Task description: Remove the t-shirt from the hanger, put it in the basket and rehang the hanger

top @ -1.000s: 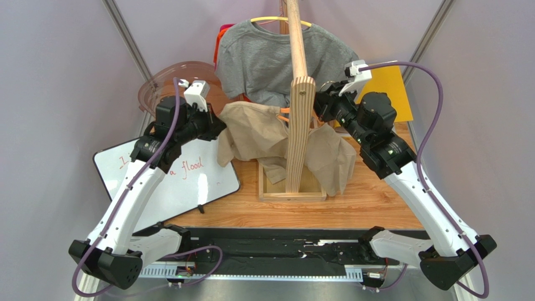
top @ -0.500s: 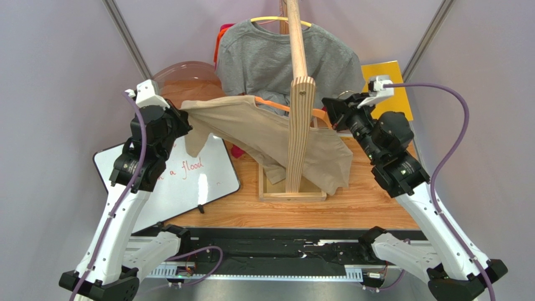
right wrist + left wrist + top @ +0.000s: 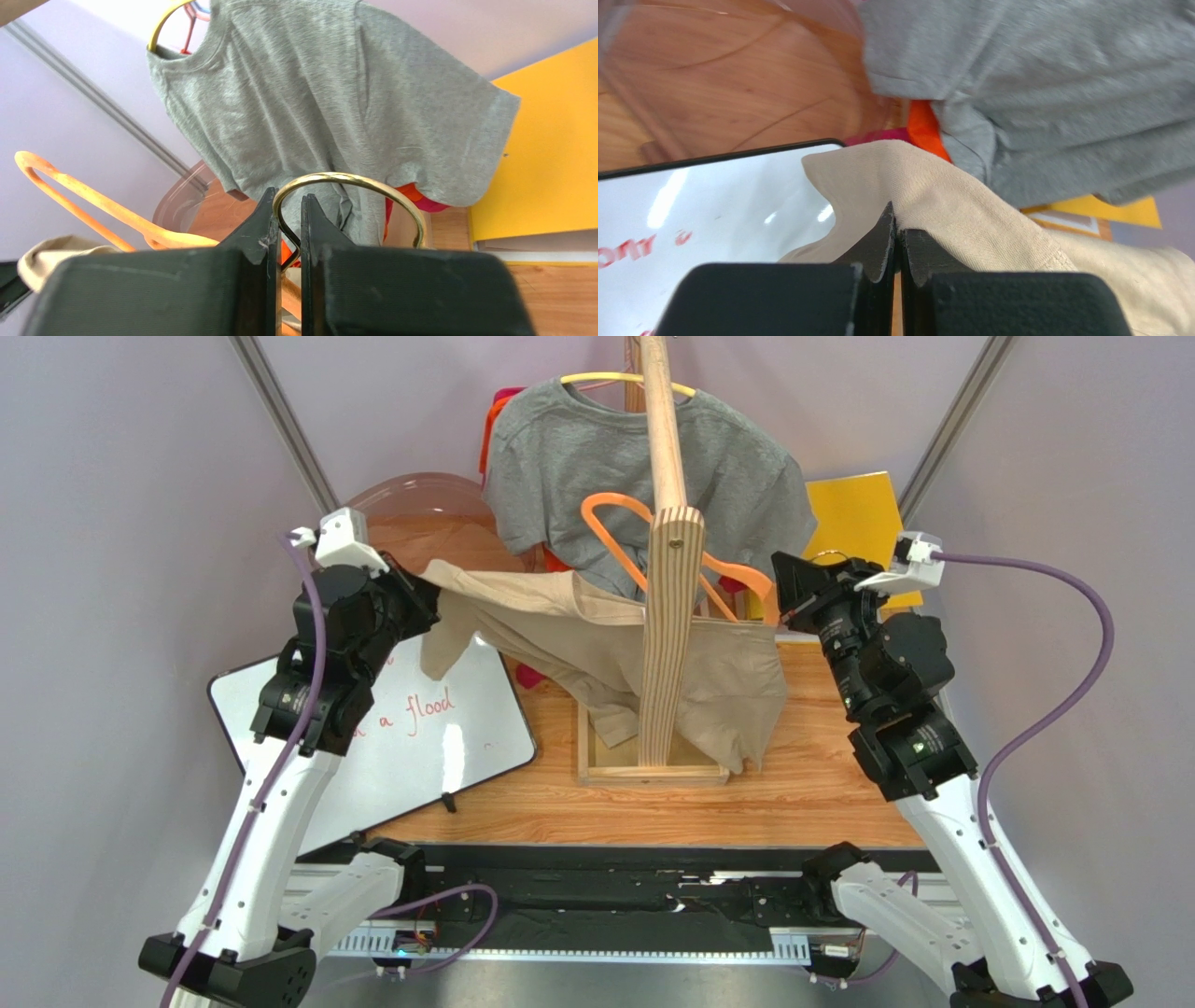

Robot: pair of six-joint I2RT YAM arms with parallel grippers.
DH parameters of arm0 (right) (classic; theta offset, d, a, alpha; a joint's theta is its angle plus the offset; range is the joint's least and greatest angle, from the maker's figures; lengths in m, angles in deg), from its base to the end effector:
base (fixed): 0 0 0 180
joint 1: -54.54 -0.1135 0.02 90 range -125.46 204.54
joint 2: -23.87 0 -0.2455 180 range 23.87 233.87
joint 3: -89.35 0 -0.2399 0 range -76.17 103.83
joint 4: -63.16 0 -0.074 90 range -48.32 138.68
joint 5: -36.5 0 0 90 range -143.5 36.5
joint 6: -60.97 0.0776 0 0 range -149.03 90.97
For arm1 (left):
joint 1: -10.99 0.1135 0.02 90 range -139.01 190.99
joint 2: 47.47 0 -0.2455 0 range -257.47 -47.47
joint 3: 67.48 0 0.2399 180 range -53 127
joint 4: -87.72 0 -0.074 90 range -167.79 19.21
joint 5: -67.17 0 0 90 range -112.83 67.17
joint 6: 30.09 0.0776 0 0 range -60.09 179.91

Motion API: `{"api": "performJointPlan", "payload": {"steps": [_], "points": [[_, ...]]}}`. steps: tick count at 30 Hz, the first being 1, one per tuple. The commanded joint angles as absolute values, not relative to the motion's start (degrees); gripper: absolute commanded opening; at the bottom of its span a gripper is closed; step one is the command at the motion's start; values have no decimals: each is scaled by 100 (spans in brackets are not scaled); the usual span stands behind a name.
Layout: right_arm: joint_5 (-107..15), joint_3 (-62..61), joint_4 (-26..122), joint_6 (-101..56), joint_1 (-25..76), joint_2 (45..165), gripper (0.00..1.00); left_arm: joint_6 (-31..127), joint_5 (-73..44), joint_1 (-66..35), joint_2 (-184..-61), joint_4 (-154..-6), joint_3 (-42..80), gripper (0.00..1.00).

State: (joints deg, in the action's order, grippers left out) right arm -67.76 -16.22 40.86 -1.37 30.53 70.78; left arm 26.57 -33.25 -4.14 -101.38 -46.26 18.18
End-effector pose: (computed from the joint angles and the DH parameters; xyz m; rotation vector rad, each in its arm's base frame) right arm 0.2029 0.0695 0.4172 0.2519 1.4852 0.5445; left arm 0.2209 -0.0452 0.4011 -0.4183 1.7889 -0.4325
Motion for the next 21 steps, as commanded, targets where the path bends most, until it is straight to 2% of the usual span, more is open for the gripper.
{"api": "performJointPlan", "payload": {"steps": [1, 6, 10, 14, 15, 16, 18, 19, 20, 21], "points": [[-6020, -1341, 4788, -460, 3178, 7412, 0, 2923, -1289, -298, -10494, -5686, 2091, 0], [-5201, -859, 4798, -434, 3178, 8019, 0, 3292, -474, -1053, -11461, -5634, 2610, 0], [-5209, -630, 4806, -433, 3178, 8178, 0, 2968, 412, -1387, -11524, -6545, 1972, 0], [-5314, -146, 4288, -583, 3187, 8530, 0, 3020, 353, -1564, -11295, -6575, 1521, 0], [-5306, -137, 4270, -600, 3178, 8591, 0, 3029, 345, -1564, -11243, -6532, 1460, 5], [-5288, -137, 4287, -592, 3178, 8609, 0, 3142, 275, -1564, -11155, -6287, 1424, 23], [-5271, -154, 4296, -601, 3178, 8627, 0, 3274, 152, -1564, -11023, -5970, 1476, 37], [-5236, -155, 4296, -618, 3187, 8635, 0, 3397, -49, -1564, -10857, -5621, 1520, 68], [-5209, -137, 4270, -644, 3187, 8644, 0, 3494, -147, -1564, -10742, -5452, 1564, 78], [-5183, -120, 4235, -679, 3178, 8662, 0, 3573, -208, -1564, -10628, -5328, 1643, 79]]}}
